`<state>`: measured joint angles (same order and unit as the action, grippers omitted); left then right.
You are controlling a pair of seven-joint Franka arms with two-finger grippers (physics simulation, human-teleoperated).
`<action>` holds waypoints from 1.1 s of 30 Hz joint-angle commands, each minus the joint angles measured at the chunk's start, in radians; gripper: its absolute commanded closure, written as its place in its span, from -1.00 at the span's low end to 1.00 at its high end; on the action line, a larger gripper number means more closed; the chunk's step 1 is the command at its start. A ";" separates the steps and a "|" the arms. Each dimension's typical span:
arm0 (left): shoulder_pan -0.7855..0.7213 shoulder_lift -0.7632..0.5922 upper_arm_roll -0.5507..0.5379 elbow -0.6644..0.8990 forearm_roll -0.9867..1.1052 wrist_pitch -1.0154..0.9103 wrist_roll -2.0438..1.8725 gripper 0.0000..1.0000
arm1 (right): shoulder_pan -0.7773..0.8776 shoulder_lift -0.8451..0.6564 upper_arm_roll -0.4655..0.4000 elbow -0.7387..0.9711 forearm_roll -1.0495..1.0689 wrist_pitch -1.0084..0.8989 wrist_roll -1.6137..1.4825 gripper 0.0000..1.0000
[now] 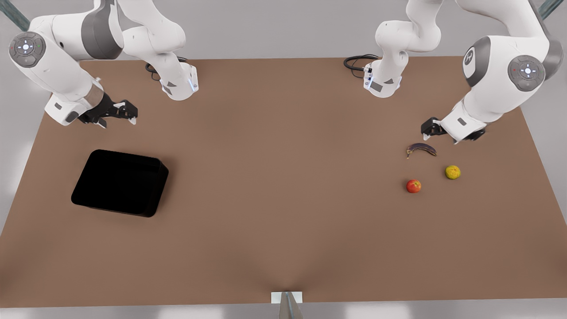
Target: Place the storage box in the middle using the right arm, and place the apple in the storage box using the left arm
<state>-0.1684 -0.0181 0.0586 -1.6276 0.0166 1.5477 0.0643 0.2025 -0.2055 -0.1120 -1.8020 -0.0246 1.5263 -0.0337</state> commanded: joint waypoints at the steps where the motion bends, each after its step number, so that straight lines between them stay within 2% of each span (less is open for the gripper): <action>1: 0.090 0.000 0.000 0.000 0.002 0.000 0.000 -1.00 | 0.000 0.000 0.000 0.000 0.000 0.000 0.000 -1.00; 5: 0.096 0.000 0.001 -0.003 0.000 -0.040 -0.004 -1.00 | -0.040 0.021 -0.020 -0.005 -0.003 0.018 0.002 -1.00; 7: 0.096 0.093 -0.002 0.049 0.003 -0.037 -0.018 -1.00 | -0.161 0.078 -0.021 -0.022 -0.006 0.072 -0.003 -1.00; 9: 0.102 0.179 0.004 0.057 -0.010 0.009 -0.113 -1.00 | -0.210 0.147 -0.021 -0.054 -0.026 0.155 -0.003 -1.00; 11: 0.128 0.224 0.006 -0.015 -0.090 0.069 -0.377 -1.00 | -0.284 0.216 -0.021 -0.059 -0.029 0.202 -0.006 -1.00; 13: 0.187 0.299 0.041 -0.014 -0.282 0.087 -0.717 -1.00 | -0.399 0.225 -0.023 -0.168 -0.029 0.333 -0.081 -1.00; 14: 0.202 0.325 0.047 -0.014 -0.359 0.113 -0.891 -1.00 | -0.431 0.230 -0.023 -0.181 -0.029 0.333 -0.101 -1.00; 16: 0.204 0.345 0.159 -0.026 -0.590 0.147 -1.086 -1.00 | -0.494 0.224 -0.025 -0.254 -0.052 0.370 -0.103 -1.00; 18: 0.204 0.349 0.179 -0.109 -0.742 0.219 -1.126 -1.00 | -0.549 0.218 -0.026 -0.304 -0.052 0.387 -0.097 -1.00; 21: 0.205 0.414 0.196 -0.166 -0.948 0.293 -1.127 -1.00 | -0.608 0.274 -0.026 -0.350 -0.071 0.544 -0.089 -1.00; 25: 0.323 0.535 0.234 -0.163 -1.159 0.229 -1.115 -1.00 | -0.608 0.426 -0.026 -0.315 -0.009 0.695 -0.071 -1.00; 29: 0.333 0.590 0.236 -0.166 -1.233 0.170 -1.077 -1.00 | -0.620 0.492 -0.025 -0.315 0.063 0.776 -0.084 -1.00; 33: 0.333 0.603 0.236 -0.161 -1.245 0.028 -0.999 -1.00 | -0.629 0.583 -0.021 -0.315 0.094 0.897 -0.135 -1.00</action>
<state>0.1640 0.5859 0.2945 -1.7886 -1.1959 1.5649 -0.9341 -0.4264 0.3828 -0.1335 -2.1170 0.0744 2.4247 -0.1727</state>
